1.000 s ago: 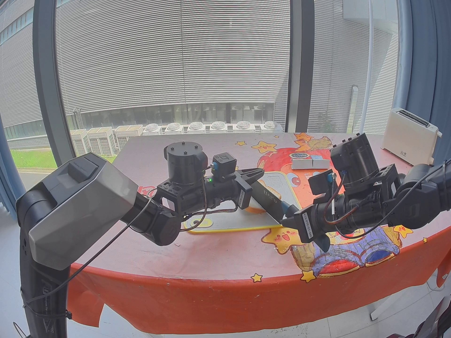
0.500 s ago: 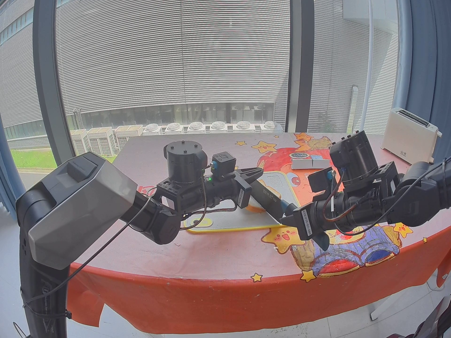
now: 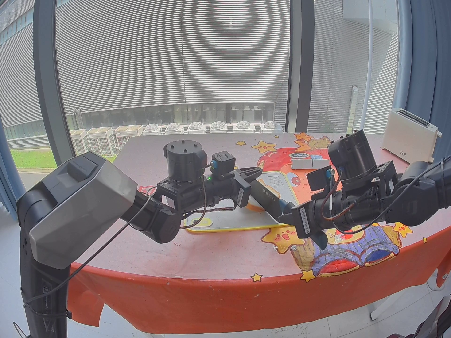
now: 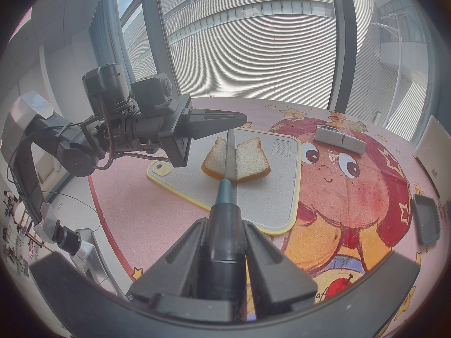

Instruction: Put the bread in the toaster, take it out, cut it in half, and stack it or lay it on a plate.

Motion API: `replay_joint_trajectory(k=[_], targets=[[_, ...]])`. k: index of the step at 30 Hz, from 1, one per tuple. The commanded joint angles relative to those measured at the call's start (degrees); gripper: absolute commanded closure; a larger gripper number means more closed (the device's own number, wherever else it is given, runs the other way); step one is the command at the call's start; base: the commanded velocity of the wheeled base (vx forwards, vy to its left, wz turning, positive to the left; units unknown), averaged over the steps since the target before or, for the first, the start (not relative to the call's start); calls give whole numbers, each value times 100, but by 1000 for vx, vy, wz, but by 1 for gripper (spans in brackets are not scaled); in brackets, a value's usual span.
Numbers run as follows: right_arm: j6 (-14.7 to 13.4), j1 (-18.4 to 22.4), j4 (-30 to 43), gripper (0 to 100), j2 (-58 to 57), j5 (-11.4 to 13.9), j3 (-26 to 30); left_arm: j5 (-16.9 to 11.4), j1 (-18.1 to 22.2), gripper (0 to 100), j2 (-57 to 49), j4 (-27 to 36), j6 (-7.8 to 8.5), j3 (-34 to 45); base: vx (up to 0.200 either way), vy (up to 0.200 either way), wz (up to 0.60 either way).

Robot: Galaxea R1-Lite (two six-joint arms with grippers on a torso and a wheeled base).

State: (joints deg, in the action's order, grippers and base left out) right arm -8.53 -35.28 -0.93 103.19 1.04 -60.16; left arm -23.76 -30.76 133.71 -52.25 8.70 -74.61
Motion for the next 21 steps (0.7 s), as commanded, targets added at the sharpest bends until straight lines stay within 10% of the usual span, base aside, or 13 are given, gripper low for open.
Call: replay_joint_trajectory(k=[1,21], targets=[[1,-5,14,100,17,-7,13,-6,8,100,-143,-5,-9,-177,0,0,0],[-43,-14,-4,100,-71,-25,-57,12,0,100,41,66,17,16,0,0,0]])
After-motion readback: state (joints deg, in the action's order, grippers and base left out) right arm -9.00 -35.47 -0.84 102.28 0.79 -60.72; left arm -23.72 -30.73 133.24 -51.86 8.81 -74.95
